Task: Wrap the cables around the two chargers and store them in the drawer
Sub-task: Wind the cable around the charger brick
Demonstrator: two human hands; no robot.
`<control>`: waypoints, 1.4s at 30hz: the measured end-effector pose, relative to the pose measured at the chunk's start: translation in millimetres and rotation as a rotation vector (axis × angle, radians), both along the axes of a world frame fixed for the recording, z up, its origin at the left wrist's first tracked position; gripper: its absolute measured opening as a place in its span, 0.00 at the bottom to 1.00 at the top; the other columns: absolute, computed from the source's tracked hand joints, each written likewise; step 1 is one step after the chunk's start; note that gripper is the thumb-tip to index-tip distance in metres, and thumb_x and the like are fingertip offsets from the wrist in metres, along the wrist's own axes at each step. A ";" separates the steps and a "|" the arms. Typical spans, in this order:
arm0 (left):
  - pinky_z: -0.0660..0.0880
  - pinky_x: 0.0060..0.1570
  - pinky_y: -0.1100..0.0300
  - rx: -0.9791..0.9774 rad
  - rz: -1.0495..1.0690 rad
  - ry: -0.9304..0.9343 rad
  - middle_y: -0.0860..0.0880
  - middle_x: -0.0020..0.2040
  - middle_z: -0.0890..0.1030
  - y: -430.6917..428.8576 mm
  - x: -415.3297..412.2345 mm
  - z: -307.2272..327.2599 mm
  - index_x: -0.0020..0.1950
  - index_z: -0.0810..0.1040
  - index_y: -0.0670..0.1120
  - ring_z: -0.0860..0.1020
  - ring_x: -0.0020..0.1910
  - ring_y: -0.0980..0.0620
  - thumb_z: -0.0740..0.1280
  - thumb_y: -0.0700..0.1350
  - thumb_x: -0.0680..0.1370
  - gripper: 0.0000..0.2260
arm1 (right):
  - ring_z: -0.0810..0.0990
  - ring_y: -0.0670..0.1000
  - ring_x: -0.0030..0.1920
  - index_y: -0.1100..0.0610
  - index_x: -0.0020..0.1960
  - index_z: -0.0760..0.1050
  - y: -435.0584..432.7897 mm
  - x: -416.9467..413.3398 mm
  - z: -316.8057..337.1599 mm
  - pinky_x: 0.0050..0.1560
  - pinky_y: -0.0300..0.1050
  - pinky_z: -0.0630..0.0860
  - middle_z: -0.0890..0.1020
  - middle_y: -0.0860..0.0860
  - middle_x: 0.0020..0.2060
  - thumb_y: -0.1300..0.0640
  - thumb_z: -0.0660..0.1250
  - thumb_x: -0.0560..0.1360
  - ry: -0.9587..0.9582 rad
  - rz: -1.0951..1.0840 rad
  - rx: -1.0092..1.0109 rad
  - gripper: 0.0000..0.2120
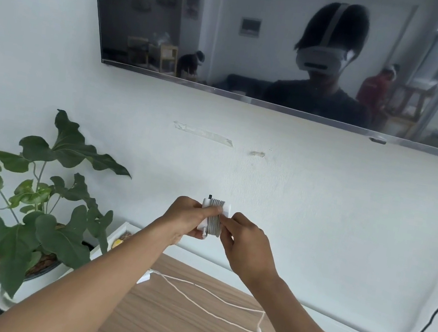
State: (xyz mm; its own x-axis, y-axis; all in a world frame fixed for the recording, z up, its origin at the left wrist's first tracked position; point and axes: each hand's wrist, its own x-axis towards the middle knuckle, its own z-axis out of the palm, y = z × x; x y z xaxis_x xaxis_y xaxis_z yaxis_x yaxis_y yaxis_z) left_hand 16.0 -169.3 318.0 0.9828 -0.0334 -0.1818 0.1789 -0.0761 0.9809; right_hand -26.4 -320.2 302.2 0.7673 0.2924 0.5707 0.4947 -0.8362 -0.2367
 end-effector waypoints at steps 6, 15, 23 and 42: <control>0.79 0.31 0.59 -0.001 -0.011 0.003 0.44 0.34 0.82 -0.9 -2.6 -4.0 0.48 0.81 0.34 0.79 0.29 0.49 0.74 0.48 0.72 0.16 | 0.71 0.56 0.27 0.55 0.54 0.78 -2.0 -2.7 -5.4 0.25 0.46 0.69 0.73 0.51 0.34 0.56 0.59 0.76 0.015 0.012 0.016 0.12; 0.78 0.34 0.58 0.008 -0.010 -0.004 0.46 0.34 0.82 -6.6 -2.3 2.3 0.44 0.83 0.40 0.79 0.29 0.51 0.74 0.48 0.72 0.11 | 0.69 0.54 0.27 0.54 0.57 0.79 -4.3 2.1 -7.1 0.26 0.46 0.71 0.73 0.51 0.34 0.57 0.60 0.77 0.002 0.022 0.086 0.13; 0.75 0.31 0.60 0.022 -0.023 -0.027 0.47 0.32 0.80 -13.0 -3.8 -1.4 0.43 0.81 0.41 0.79 0.29 0.52 0.72 0.47 0.72 0.08 | 0.72 0.51 0.29 0.52 0.57 0.79 -10.6 3.1 -12.1 0.29 0.44 0.72 0.74 0.48 0.37 0.57 0.62 0.77 -0.003 0.078 0.109 0.12; 0.74 0.32 0.59 -0.210 0.135 -0.157 0.48 0.31 0.77 -15.4 -1.8 -9.9 0.40 0.80 0.43 0.73 0.28 0.51 0.69 0.47 0.76 0.09 | 0.62 0.45 0.25 0.56 0.43 0.78 -6.4 -1.6 -30.8 0.27 0.37 0.60 0.75 0.41 0.27 0.56 0.66 0.78 0.291 0.076 0.759 0.06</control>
